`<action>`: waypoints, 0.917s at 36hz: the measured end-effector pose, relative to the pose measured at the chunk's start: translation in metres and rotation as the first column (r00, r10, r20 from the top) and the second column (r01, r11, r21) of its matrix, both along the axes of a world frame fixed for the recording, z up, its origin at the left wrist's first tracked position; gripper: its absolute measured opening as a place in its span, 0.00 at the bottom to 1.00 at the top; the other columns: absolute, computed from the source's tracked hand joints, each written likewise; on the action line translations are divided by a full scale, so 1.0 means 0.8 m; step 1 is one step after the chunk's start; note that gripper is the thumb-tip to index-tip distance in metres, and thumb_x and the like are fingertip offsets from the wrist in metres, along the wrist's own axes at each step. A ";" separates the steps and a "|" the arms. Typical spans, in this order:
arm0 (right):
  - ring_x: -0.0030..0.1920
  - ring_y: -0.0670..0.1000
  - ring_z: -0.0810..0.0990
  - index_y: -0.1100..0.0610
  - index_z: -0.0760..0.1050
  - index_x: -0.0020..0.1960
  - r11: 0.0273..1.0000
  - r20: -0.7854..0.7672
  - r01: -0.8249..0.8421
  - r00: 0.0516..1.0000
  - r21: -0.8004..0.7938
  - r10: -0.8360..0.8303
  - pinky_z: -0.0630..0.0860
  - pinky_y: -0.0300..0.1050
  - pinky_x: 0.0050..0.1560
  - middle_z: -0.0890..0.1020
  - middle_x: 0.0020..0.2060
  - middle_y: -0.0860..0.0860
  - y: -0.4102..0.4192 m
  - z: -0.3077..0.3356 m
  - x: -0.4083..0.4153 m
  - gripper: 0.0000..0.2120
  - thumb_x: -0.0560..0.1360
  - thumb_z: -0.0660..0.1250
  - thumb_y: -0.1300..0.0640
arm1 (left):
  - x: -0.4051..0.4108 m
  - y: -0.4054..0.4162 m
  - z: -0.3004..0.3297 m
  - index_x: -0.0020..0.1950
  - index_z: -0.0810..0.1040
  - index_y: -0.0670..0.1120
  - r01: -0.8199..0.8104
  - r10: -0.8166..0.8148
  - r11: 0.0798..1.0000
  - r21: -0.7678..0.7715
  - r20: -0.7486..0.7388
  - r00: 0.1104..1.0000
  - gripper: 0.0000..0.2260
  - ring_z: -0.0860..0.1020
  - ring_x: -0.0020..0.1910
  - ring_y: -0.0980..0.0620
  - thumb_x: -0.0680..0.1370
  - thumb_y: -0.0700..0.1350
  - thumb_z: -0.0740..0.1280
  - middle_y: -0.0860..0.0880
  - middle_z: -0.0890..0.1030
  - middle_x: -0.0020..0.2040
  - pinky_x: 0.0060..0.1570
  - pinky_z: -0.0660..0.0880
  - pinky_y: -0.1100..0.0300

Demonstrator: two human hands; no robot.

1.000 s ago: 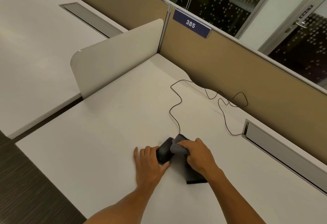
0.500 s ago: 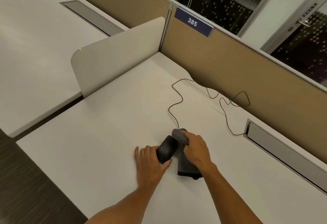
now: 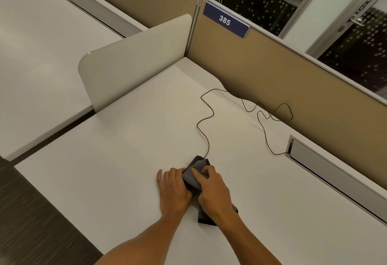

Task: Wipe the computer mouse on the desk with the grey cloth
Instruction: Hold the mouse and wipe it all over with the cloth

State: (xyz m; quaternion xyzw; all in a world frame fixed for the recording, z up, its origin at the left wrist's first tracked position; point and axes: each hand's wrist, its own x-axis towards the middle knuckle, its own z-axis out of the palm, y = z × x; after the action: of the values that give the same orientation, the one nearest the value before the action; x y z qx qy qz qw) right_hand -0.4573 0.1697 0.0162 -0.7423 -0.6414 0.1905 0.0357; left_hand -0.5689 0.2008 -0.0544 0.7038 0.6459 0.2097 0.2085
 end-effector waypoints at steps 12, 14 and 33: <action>0.60 0.58 0.69 0.42 0.62 0.71 0.953 0.230 -0.289 0.925 -0.095 0.304 0.77 0.51 0.49 0.66 0.67 0.54 -0.005 0.009 0.017 0.21 0.80 0.61 0.52 | -0.006 0.000 -0.004 0.55 0.77 0.49 0.026 -0.026 1.000 -0.011 0.037 0.999 0.17 0.77 0.50 0.50 0.69 0.54 0.70 0.52 0.78 0.46 0.74 0.59 0.44; 0.61 0.58 0.69 0.43 0.62 0.71 0.951 0.243 -0.288 0.920 -0.114 0.308 0.78 0.51 0.50 0.66 0.68 0.54 -0.010 0.008 0.025 0.20 0.80 0.61 0.52 | -0.005 0.000 -0.004 0.55 0.76 0.50 0.020 -0.019 1.000 -0.001 0.057 0.998 0.17 0.77 0.50 0.49 0.68 0.54 0.71 0.53 0.78 0.46 0.74 0.59 0.43; 0.57 0.57 0.75 0.46 0.70 0.64 0.833 0.365 -0.551 0.767 -0.048 0.528 0.80 0.47 0.35 0.73 0.62 0.54 0.024 0.033 0.025 0.24 0.70 0.75 0.49 | -0.006 -0.002 0.007 0.52 0.78 0.49 0.020 -0.020 1.000 0.012 0.017 1.000 0.20 0.78 0.48 0.48 0.68 0.59 0.74 0.51 0.79 0.44 0.73 0.62 0.43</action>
State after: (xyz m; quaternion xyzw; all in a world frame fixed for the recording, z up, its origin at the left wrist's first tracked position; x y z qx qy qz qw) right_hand -0.4373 0.1889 0.0427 -0.5474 -0.8280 0.0323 -0.1169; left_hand -0.5736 0.1989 -0.0490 0.7098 0.6356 0.2175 0.2118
